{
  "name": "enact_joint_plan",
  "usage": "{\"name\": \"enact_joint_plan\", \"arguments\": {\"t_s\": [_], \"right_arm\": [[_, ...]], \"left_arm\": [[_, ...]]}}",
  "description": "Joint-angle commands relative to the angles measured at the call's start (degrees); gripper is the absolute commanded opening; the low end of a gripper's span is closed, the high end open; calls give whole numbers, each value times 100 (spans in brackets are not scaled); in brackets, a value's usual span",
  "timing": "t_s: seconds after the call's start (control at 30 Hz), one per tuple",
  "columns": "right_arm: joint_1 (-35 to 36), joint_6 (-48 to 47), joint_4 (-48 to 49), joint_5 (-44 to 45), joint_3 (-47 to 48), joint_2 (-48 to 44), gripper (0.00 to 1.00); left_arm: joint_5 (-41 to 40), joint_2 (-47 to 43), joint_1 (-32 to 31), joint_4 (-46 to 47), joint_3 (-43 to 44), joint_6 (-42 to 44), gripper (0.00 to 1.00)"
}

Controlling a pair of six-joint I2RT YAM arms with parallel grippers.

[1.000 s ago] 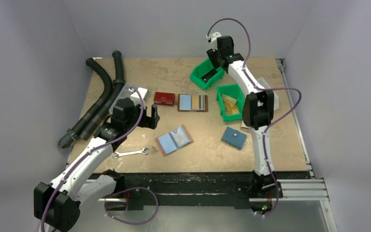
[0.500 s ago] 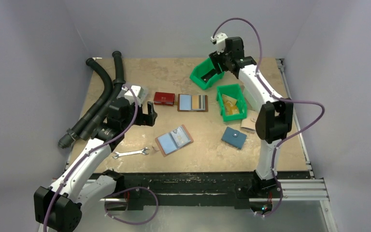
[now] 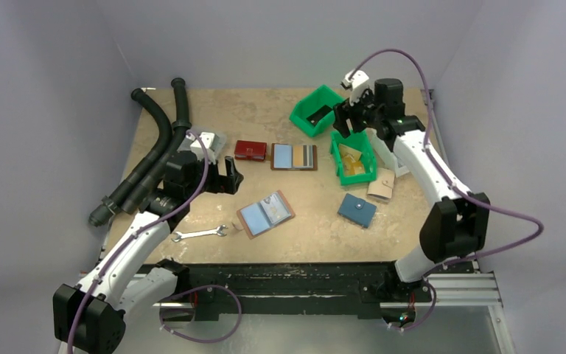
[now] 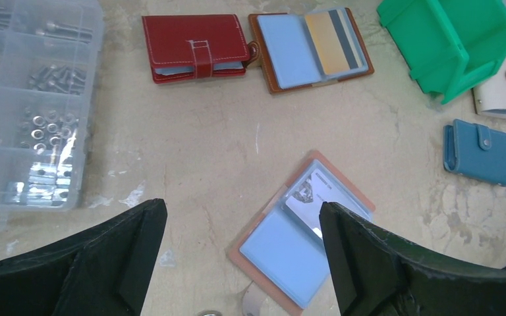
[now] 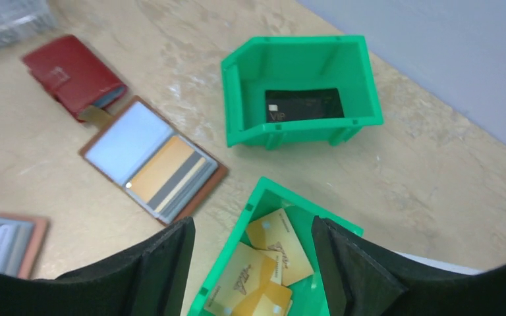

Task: Take the credit cards out of the card holder
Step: Place the credit card in the storage box, then remove the credit card from the card holder.

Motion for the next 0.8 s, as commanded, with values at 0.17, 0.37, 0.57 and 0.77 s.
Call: {"name": "enact_joint_plan", "arguments": {"t_s": [0.17,0.37,0.57,0.77], "right_arm": [[-766,312,1070,-2380,-1681,-1685,76],[-1152,436,1354,-3215,-2407,-2399,79],[-1497,469,1601,-3763,-2827,-2515,80],[-1519,374,1693,-4070,-2997,-2314,81]], "left_arm": [[1032,150,41,604,-122,-455,91],[1664,-1,41,1592,-692,-1556,97],[2251,165,41,2867,-1335,-2991,96],[2331,347,19,3026,-1518,-3421,92]]}}
